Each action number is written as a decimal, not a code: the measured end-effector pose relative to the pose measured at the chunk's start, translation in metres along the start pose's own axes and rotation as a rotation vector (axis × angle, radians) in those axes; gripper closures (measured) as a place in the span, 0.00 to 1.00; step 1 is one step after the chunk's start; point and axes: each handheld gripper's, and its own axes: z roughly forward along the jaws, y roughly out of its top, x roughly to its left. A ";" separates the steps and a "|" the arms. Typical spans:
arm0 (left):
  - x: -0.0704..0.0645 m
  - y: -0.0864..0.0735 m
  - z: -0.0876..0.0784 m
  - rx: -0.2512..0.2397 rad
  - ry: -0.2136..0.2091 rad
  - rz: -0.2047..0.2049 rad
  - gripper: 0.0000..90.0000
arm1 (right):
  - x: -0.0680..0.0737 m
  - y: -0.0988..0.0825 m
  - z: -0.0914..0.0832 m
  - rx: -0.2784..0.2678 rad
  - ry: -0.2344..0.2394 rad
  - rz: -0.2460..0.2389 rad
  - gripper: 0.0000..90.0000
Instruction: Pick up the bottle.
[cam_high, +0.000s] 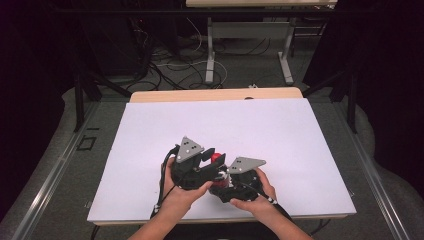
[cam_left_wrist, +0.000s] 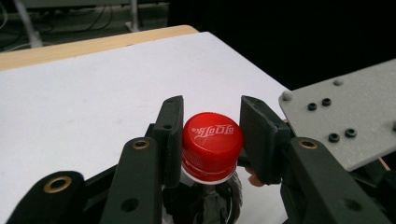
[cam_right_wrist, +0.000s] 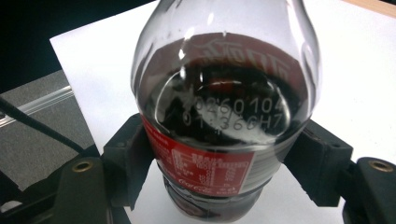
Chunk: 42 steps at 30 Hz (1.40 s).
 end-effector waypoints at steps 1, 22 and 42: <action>-0.001 0.000 0.000 0.002 0.002 -0.003 0.68 | 0.000 0.000 0.000 0.000 0.001 0.002 0.32; 0.046 0.011 -0.011 0.001 -0.377 0.222 0.42 | 0.001 0.002 -0.001 0.017 0.101 -0.065 0.32; 0.058 0.004 -0.002 0.084 -0.543 0.253 0.67 | 0.005 0.002 0.000 0.031 0.173 -0.097 0.32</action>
